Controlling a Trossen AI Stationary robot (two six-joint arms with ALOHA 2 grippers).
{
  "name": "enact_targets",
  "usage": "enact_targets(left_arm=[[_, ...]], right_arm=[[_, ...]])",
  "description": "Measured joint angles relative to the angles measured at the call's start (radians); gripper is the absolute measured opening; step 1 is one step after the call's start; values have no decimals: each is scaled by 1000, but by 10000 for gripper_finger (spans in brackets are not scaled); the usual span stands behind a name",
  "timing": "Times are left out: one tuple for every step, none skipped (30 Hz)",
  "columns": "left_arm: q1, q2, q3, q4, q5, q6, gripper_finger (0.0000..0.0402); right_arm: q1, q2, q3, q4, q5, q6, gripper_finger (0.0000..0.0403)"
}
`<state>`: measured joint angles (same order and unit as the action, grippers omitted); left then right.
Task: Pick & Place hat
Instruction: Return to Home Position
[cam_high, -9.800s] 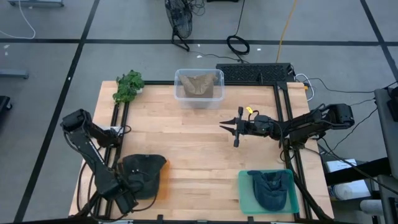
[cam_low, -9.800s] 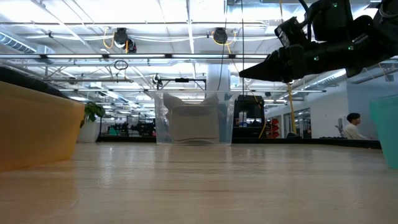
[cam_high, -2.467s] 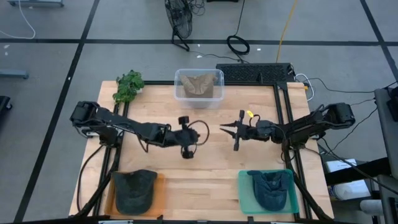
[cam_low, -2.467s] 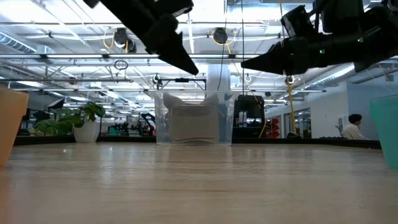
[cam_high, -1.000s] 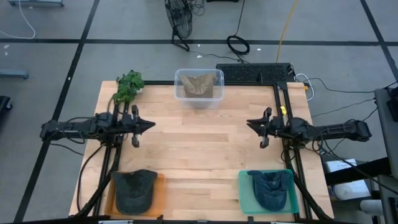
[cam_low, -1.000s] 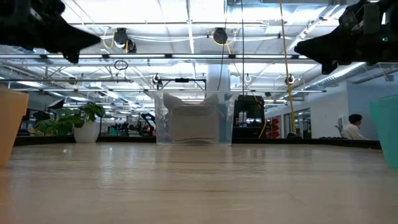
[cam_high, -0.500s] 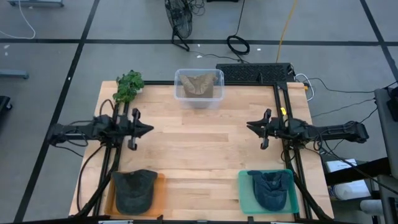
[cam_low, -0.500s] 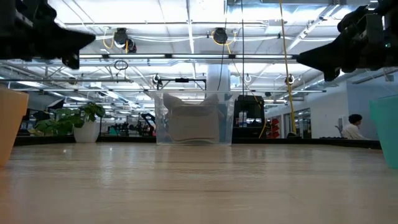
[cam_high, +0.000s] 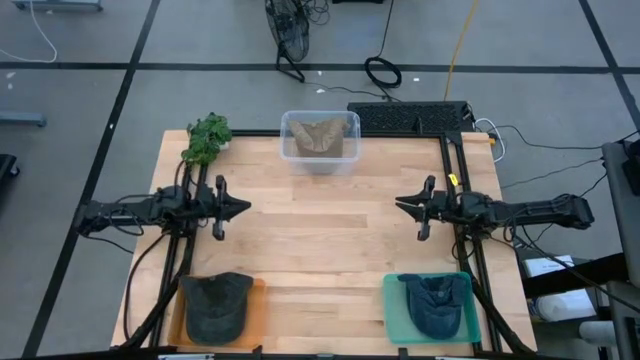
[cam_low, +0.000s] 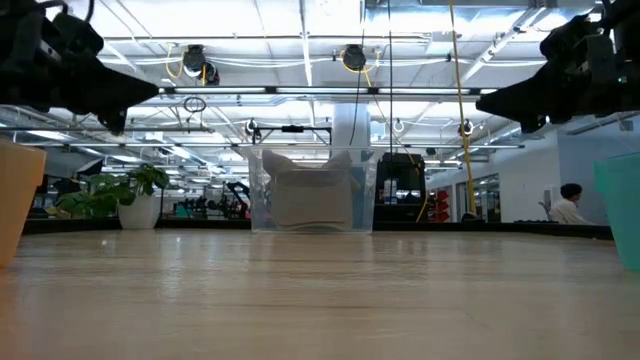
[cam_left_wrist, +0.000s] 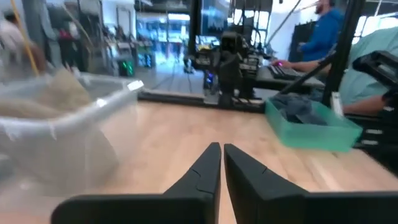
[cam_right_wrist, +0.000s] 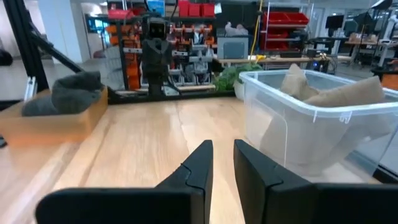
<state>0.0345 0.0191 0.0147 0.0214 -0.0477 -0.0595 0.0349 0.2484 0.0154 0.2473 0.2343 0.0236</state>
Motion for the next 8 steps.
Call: enact_targets(left_arm=[[0, 11, 0, 2, 10, -28, 26], [0, 21, 0, 2, 18, -47, 24], [0, 23, 0, 2, 24, -53, 22], [0, 24, 0, 2, 27, -51, 20], [0, 24, 0, 3, 29, -47, 17], [0, 27, 0, 3, 28, -48, 14], [0, 28, 0, 2, 29, -48, 11], [0, 28, -1, 3, 29, -50, 8]], right_arm=[[0, 3, 0, -5, 0, -1, 43], [0, 5, 0, -10, 0, -2, 43], [0, 6, 0, -17, 0, -2, 43], [0, 7, 0, -20, 0, -2, 43], [0, 9, 0, -20, 0, -2, 43], [0, 9, 0, -21, 0, -2, 43], [0, 9, 0, -20, -1, -2, 43], [0, 9, 0, -20, 0, -2, 43]])
